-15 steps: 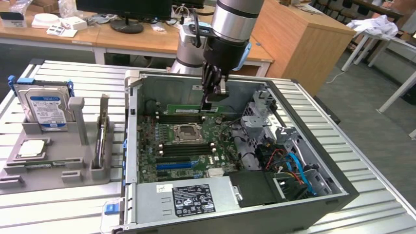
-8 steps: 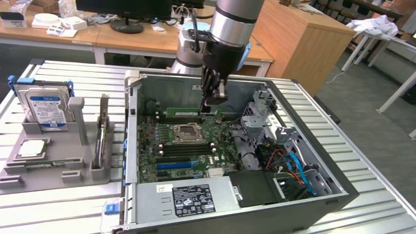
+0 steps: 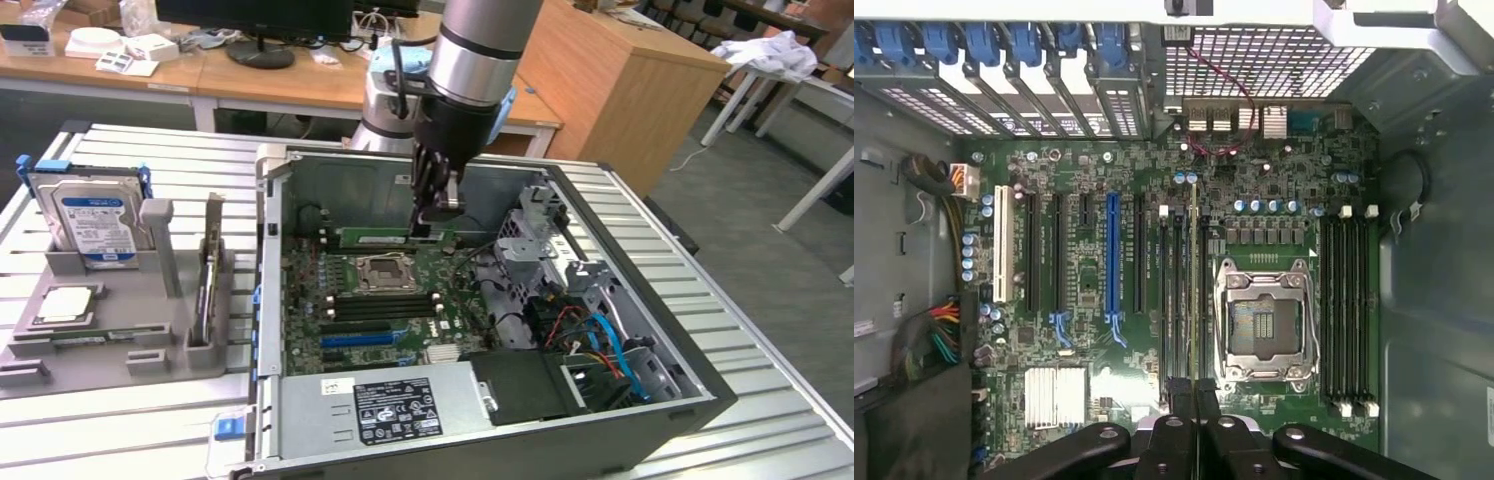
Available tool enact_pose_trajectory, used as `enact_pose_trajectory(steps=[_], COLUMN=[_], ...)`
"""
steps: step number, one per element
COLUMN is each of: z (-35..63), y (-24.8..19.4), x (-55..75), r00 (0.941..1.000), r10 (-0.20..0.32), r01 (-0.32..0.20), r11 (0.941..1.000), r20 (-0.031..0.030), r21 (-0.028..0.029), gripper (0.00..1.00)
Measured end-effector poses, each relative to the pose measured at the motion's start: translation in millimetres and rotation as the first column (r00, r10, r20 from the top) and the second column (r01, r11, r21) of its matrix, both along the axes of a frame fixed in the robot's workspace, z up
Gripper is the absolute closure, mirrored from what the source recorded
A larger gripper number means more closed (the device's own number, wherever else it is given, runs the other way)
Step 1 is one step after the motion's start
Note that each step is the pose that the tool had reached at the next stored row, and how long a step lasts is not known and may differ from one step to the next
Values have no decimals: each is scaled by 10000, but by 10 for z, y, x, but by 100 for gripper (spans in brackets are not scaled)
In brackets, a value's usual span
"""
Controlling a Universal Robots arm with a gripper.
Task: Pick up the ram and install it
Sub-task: 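Pick up the ram and move it above insertion slot, then insert the ram into the slot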
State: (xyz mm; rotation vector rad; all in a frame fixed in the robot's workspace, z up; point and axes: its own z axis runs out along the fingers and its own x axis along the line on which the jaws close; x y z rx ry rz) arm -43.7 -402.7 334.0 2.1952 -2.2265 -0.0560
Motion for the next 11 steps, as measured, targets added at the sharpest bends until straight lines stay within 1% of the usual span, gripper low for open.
enact_pose_trajectory(steps=[2,11], z=[-23,-35], y=[0,0], x=[0,0], r00=[10000,10000], r10=[0,0], r01=[0,0], r11=[10000,10000], r20=[0,1], r21=[1,3], gripper=[88,88])
